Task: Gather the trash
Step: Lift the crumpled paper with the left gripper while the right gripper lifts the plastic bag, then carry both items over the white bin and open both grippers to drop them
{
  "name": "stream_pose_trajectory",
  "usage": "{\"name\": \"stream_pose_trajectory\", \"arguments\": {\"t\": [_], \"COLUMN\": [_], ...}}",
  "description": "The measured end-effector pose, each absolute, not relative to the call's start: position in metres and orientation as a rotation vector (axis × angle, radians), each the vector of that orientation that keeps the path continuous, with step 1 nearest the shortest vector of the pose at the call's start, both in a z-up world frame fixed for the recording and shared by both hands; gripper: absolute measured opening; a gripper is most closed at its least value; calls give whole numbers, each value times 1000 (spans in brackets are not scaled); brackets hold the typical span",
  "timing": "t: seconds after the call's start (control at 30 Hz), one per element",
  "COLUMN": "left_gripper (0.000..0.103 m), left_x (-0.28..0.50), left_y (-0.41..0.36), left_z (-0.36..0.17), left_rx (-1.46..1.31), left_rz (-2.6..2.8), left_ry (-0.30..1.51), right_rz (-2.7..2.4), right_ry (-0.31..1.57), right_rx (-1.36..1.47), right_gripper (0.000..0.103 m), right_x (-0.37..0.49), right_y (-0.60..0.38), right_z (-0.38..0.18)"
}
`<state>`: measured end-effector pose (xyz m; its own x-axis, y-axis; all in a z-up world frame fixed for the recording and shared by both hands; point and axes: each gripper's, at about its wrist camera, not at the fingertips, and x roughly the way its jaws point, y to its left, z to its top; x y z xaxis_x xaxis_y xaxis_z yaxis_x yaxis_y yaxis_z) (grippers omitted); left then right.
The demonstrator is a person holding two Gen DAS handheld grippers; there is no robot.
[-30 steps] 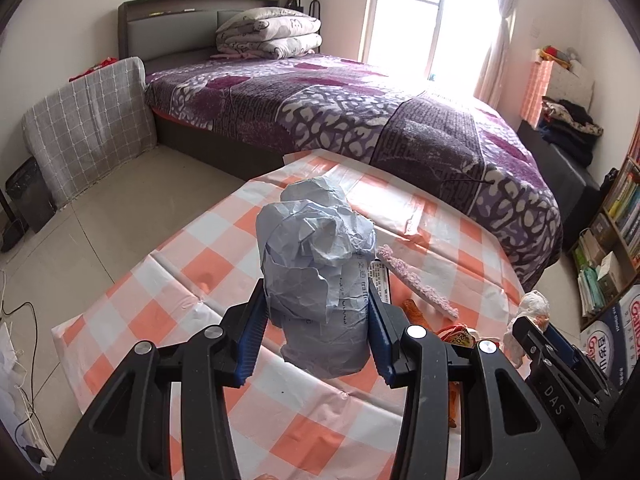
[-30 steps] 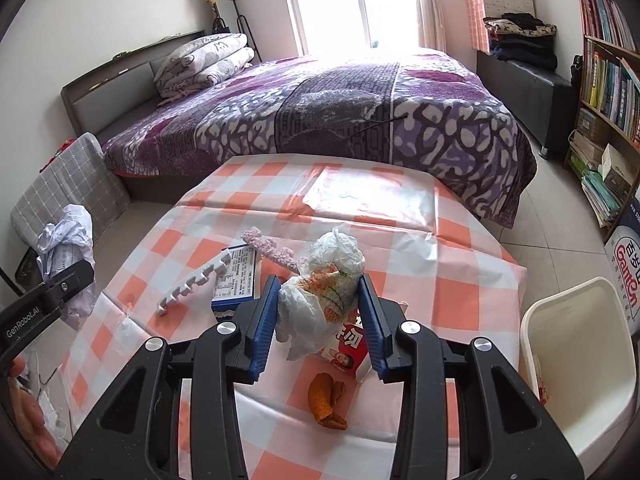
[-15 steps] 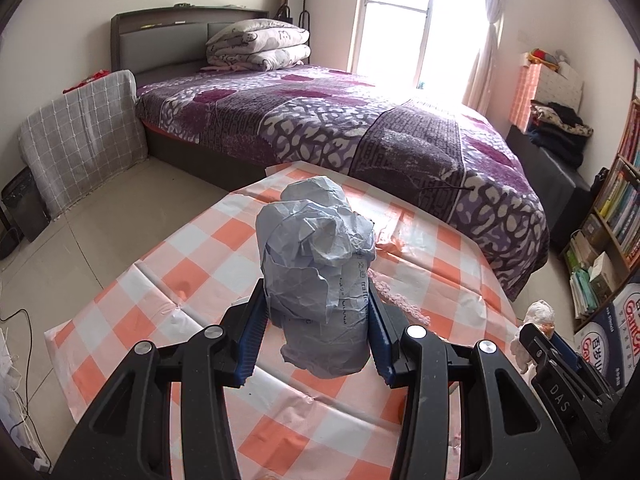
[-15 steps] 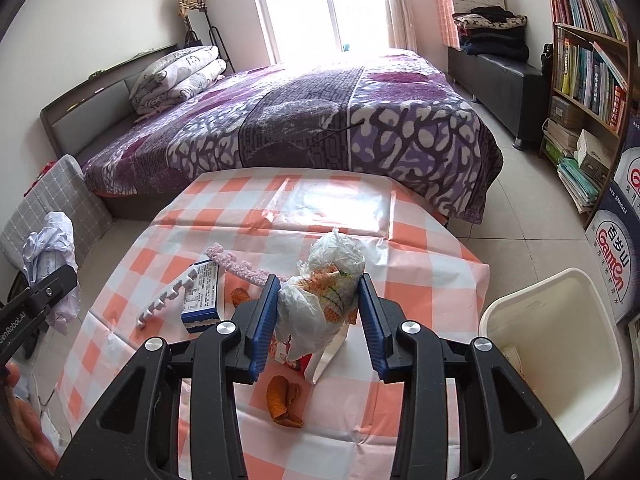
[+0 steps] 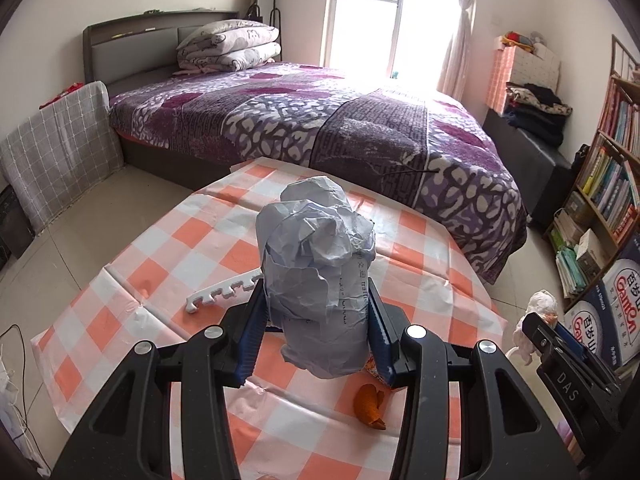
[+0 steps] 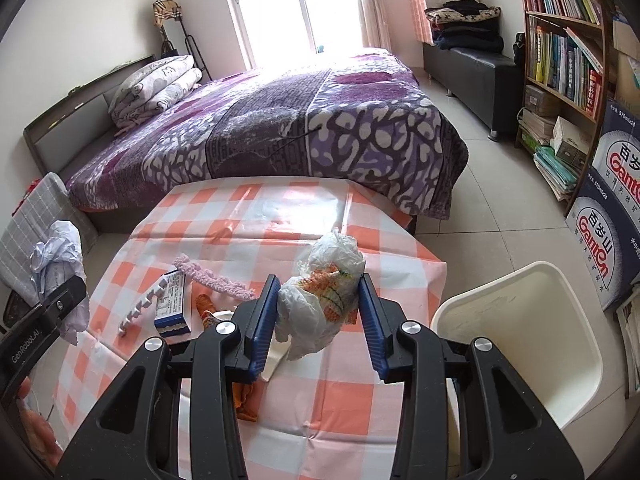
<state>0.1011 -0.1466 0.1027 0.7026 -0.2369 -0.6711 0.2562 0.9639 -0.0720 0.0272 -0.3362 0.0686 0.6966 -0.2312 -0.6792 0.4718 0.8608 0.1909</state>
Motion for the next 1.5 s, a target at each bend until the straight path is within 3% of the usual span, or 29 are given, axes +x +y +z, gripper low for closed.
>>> {"name": "stream_pose_trajectory", "arguments": {"t": [0.83,1.03,1.3,1.5], "left_gripper": [45,45,45,46], "left_x": [63,52,35,20], "left_y": [-240,-259,-287,-310], "left_z": [89,85,82,75], "left_rx": [131,157,187,235], "left_rz": [-434,-476,-533,-580], "left_ry": [754,754,754,764], "right_rz": [-660,-731,-804,-846], "right_ry": [719,719,695,681], "right_rx": [583,648,723,764], "right_gripper": [39,44,73,81], "right_x": [-37,-54,-81,-98], "right_y": [-444,-468,-495,-512], "right_z": [57,53,50,47]}}
